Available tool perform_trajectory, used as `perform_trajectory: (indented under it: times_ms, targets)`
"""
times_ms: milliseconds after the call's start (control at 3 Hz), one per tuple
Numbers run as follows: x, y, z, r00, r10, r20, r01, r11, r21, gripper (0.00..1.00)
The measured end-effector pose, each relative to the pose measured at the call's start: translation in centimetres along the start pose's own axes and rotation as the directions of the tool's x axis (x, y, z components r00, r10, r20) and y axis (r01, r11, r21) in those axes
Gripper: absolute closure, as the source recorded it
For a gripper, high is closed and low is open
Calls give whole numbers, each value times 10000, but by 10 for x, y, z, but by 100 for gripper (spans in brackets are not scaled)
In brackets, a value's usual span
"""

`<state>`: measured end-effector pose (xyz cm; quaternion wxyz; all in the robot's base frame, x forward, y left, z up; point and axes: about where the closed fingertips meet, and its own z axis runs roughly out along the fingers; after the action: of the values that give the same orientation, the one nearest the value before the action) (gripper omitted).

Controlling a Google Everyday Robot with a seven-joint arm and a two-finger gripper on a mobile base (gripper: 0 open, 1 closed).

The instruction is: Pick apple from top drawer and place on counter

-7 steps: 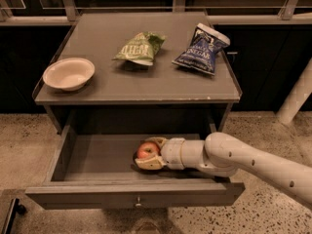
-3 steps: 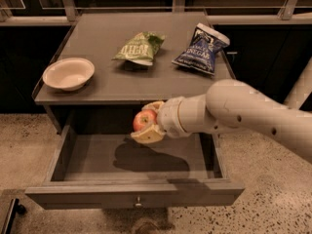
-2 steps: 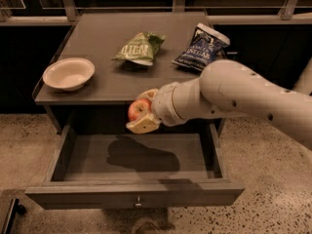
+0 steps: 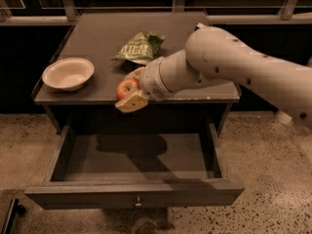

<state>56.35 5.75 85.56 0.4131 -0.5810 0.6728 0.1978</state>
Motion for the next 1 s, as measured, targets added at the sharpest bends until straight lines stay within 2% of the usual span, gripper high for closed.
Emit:
perform_trajectory:
  times_ms: [667,1000]
  targets:
    - [-33,-61,41,9994,52,330,-38,9991,-415,100]
    - [-41,-66,41,9991,-8,434,24,9993,-364,80]
